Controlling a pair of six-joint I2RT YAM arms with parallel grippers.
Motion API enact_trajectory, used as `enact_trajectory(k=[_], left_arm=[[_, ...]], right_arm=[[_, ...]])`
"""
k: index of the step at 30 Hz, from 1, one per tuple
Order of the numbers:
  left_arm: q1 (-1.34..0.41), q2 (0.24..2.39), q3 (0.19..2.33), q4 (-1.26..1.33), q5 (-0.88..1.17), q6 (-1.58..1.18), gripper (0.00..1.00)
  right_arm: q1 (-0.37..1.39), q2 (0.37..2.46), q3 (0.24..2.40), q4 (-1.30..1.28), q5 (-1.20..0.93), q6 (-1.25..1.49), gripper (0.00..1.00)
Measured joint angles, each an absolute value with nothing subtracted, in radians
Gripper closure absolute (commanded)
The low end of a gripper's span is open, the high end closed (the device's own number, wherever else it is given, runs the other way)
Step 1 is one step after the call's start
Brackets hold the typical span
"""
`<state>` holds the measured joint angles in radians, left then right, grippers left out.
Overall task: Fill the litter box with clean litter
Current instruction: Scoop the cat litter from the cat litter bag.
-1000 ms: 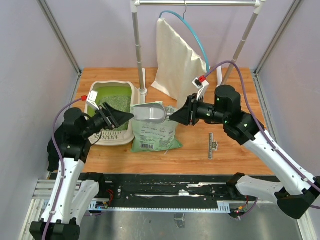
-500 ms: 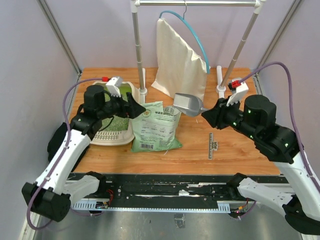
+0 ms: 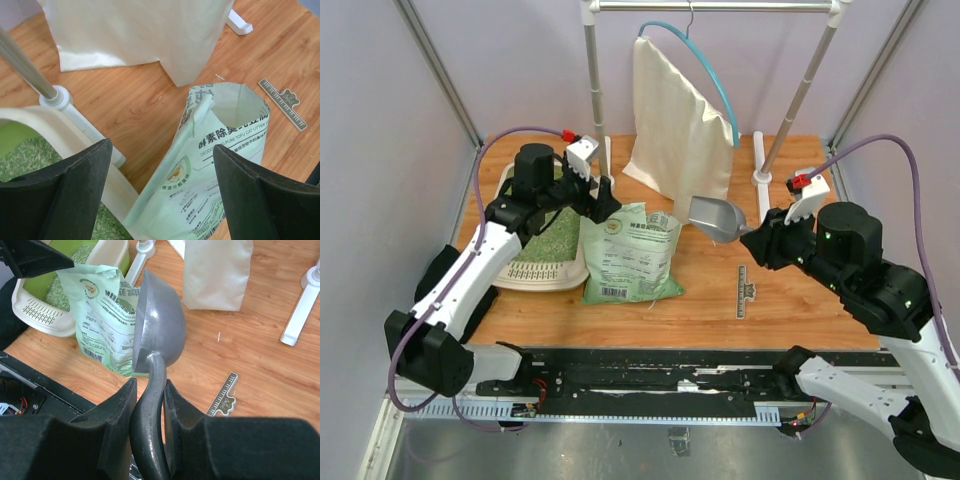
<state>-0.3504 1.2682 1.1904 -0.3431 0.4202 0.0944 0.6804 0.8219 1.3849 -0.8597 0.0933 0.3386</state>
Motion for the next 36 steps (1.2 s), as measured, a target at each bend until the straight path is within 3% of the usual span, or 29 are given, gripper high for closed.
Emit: enact_trajectory(k=[4, 10, 13, 19, 22, 31, 36], left_arm=[[-0.351, 1.345, 1.244, -0.371, 0.500, 0.155, 0.16], [-0.352, 1.451, 1.261, -0.469, 0.613, 0.233, 0.32], [-0.352, 1.462, 1.261, -0.503, 0.628, 0.247, 0.47], [-0.352, 1.446, 1.261, -0.513, 0.647, 0.261, 0.87], [-0.352, 1.433, 1.261, -0.524, 0.672, 0.268, 0.97], [-0.372, 1.247, 1.101, -0.442, 0.837, 0.271, 1.00], [-0.475, 1.156, 1.038, -0.385, 0.881, 0.265, 1.00]], right_arm=[[0.680, 0.809, 1.376, -0.870, 0.097, 0.337, 0.99], [0.680, 0.806, 1.376, -0.910, 0.099, 0.334, 0.99], [0.680, 0.806, 1.377, -0.936, 0.099, 0.331, 0.99], [0.680, 0.802, 1.377, -0.969, 0.098, 0.328, 0.99], [0.680, 0.802, 1.377, -0.977, 0.097, 0.328, 0.99], [0.680, 0.824, 1.463, -1.079, 0.077, 0.364, 0.99], [0.680, 0.823, 1.517, -1.118, 0.047, 0.371, 0.99]])
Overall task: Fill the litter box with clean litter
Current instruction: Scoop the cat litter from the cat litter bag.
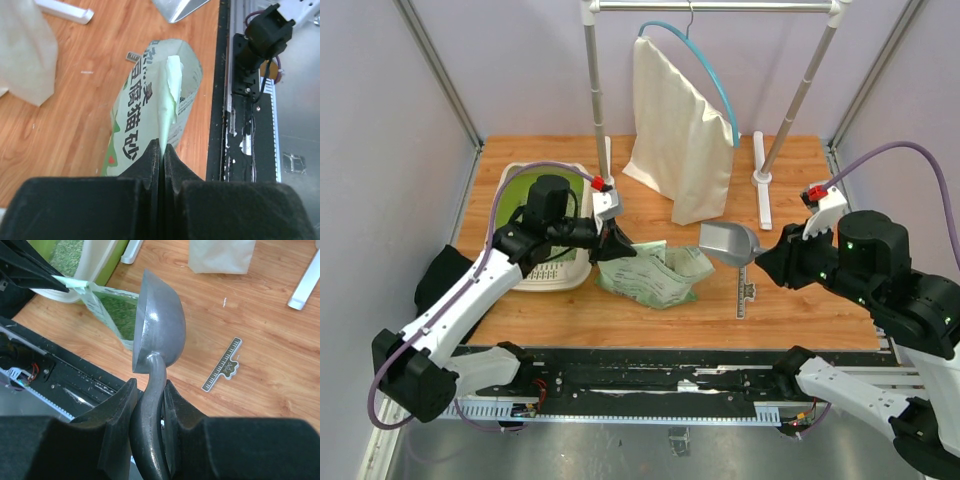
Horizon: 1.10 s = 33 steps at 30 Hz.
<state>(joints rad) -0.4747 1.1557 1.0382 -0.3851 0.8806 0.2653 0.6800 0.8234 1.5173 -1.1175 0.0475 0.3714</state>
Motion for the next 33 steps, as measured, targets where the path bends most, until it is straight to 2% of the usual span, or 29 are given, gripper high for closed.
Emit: enact_trajectory(k=[6, 13, 26, 33], left_arm=[[-0.563, 1.115, 0.995, -0.326, 0.843, 0.264, 0.99], [-0.582, 1.075, 0.952, -0.284, 0.792, 0.255, 0.99], [-0.587, 1.036, 0.909, -0.261, 0.789, 0.246, 1.00], [-0.591, 1.028, 0.902, -0.256, 0.786, 0.246, 1.00]], right_arm=[[0.680, 0.854, 1.568, -1.177, -0.044, 0.376, 0.99], [0.680, 0.897, 1.572, -1.247, -0.127, 0.386, 0.99], [0.680, 0.957, 1.564, -1.259, -0.127, 0.385, 0.99], [0.680, 0.907, 1.575, -1.232, -0.114, 0.385, 0.99]])
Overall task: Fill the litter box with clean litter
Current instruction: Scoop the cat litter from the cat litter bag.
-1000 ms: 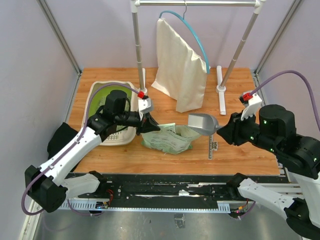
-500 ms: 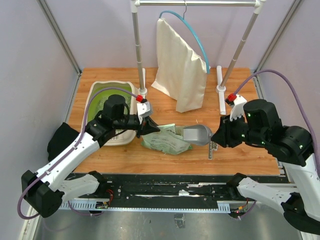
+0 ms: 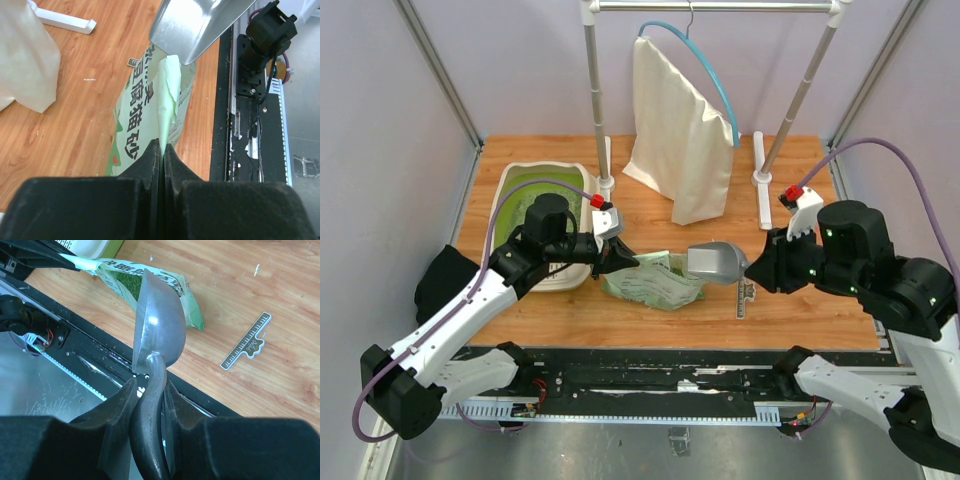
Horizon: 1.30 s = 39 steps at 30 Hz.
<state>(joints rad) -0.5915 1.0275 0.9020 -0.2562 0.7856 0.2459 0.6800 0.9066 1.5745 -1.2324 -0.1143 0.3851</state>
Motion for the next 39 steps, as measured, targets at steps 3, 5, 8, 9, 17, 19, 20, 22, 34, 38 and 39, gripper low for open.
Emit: enact_trajectory(k=[3, 5, 8, 9, 17, 19, 20, 22, 34, 38, 39], left_arm=[[-0.591, 1.028, 0.902, -0.256, 0.783, 0.245, 0.99], [-0.591, 1.028, 0.902, -0.255, 0.783, 0.245, 1.00], [-0.591, 1.028, 0.902, -0.255, 0.783, 0.244, 0.99], [-0.591, 1.028, 0.902, -0.255, 0.783, 0.242, 0.99], [-0.601, 1.028, 0.902, -0.263, 0.783, 0.235, 0.98], [-0.614, 1.029, 0.902, -0.265, 0.778, 0.234, 0.88], [-0.622, 1.031, 0.902, -0.265, 0.775, 0.234, 0.84], [-0.638, 1.036, 0.902, -0.260, 0.764, 0.229, 0.65], [-0.656, 0.986, 0.847, -0.227, 0.523, 0.191, 0.32], [-0.656, 0.935, 0.799, -0.197, 0.412, 0.138, 0.24], [-0.656, 0.919, 0.781, -0.184, 0.394, 0.121, 0.24]], right_arm=[[0.680, 0.889, 1.575, -1.233, -0.102, 0.385, 0.99], [0.680, 0.886, 1.573, -1.233, -0.099, 0.384, 0.99], [0.680, 0.895, 1.553, -1.233, -0.095, 0.381, 0.99], [0.680, 0.902, 1.544, -1.233, -0.091, 0.379, 0.99], [0.680, 0.967, 1.472, -1.202, -0.107, 0.366, 0.99], [0.680, 0.979, 1.455, -1.187, -0.120, 0.366, 0.99], [0.680, 0.984, 1.448, -1.180, -0.125, 0.366, 0.99], [0.680, 1.002, 1.436, -1.173, -0.133, 0.369, 0.99], [0.692, 1.143, 1.302, -1.030, -0.139, 0.403, 0.99], [0.692, 1.182, 1.255, -0.971, -0.155, 0.413, 0.99], [0.692, 1.198, 1.247, -0.962, -0.162, 0.415, 0.99]])
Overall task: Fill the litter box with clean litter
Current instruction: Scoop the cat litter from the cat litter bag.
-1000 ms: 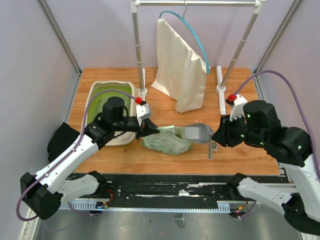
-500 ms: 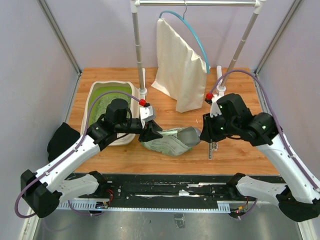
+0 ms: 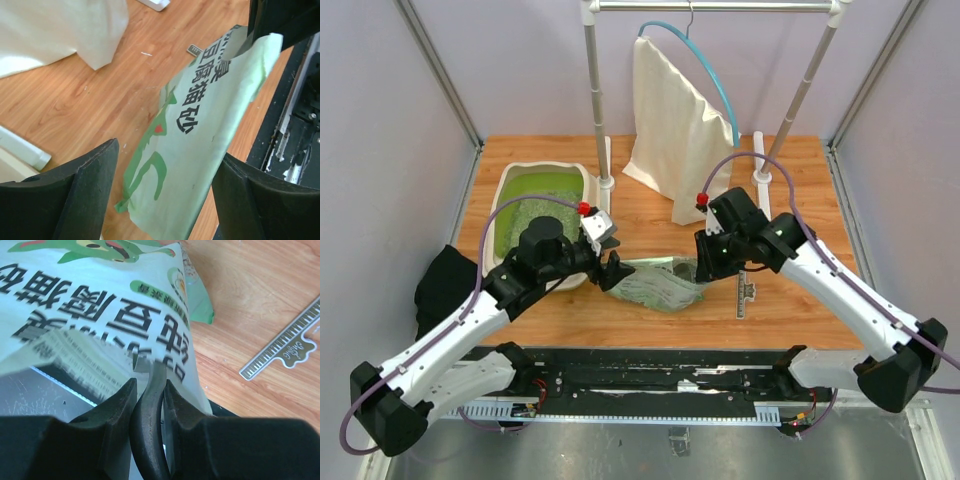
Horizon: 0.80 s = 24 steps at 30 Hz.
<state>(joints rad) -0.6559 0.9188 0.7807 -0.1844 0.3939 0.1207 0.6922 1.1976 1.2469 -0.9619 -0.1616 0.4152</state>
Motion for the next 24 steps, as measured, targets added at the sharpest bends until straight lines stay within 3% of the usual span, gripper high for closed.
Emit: enact_trajectory(k=[7, 19, 24], left_arm=[[-0.656, 0.869, 0.698, -0.131, 0.332, 0.045, 0.33], [-0.656, 0.937, 0.688, -0.068, 0.332, -0.010, 0.98], [-0.647, 0.974, 0.685, -0.039, 0.315, -0.015, 0.99]], right_arm=[[0.693, 1.302, 1.226, -0.904, -0.202, 0.419, 0.99], [0.691, 1.429, 1.188, -0.744, -0.288, 0.424, 0.99], [0.672, 1.490, 1.187, -0.688, -0.356, 0.434, 0.99]])
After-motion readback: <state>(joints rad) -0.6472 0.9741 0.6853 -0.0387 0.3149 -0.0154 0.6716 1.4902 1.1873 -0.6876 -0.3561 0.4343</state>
